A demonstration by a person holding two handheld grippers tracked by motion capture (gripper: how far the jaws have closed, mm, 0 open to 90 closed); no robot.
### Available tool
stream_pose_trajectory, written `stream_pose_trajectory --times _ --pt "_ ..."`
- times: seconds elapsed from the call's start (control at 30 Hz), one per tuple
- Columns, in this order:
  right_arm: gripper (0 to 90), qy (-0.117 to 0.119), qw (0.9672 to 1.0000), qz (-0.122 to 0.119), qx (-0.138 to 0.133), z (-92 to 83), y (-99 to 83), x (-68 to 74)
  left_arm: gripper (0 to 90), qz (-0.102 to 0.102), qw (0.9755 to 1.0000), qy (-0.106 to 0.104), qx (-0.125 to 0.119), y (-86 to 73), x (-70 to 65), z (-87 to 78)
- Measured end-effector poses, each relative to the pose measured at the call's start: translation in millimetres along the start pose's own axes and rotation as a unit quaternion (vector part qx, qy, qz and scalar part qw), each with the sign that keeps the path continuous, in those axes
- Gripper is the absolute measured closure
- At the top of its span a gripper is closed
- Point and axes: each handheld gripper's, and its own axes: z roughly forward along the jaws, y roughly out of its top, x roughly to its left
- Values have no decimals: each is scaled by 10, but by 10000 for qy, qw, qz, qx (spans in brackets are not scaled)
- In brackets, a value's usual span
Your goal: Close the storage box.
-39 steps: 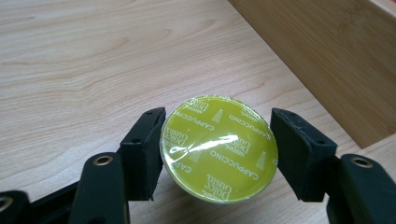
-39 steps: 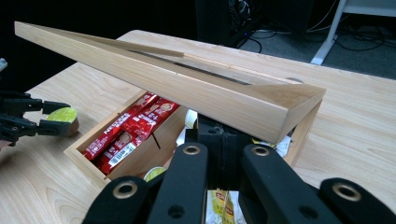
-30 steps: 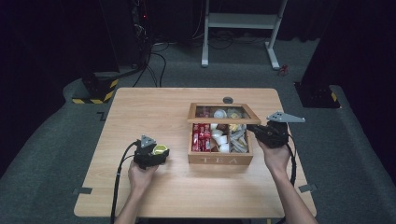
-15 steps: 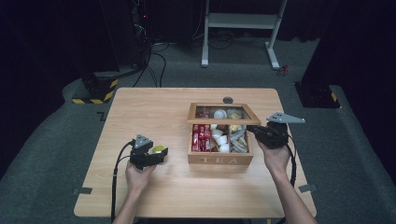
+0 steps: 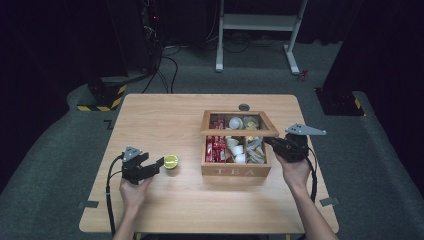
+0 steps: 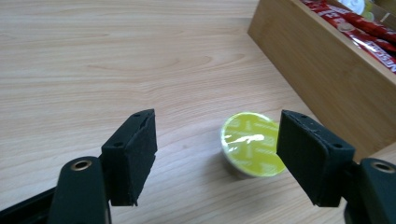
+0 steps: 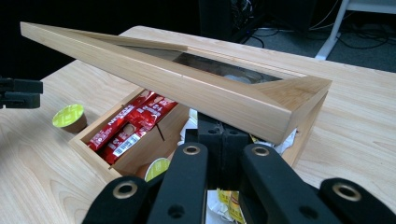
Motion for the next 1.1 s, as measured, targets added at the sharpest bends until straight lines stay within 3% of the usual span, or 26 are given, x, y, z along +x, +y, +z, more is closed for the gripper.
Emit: stream_pose_trajectory --times 0.17,0.4,0.6,0.9,1.1 --pt "899 15 10000 -1 4 -16 -20 11 300 -78 9999 101 43 -79 101 -46" --pt "899 19 10000 -5 30 -26 -72 20 307 -111 9987 433 225 -226 254 -73" --pt "899 46 10000 -3 39 -35 -106 25 311 76 9960 761 454 -297 291 -79" --pt "900 40 10000 9 62 -44 -163 38 309 123 9933 960 629 -371 321 -42" --pt "900 56 10000 21 68 -42 -212 41 295 164 9922 970 768 -422 328 -1"
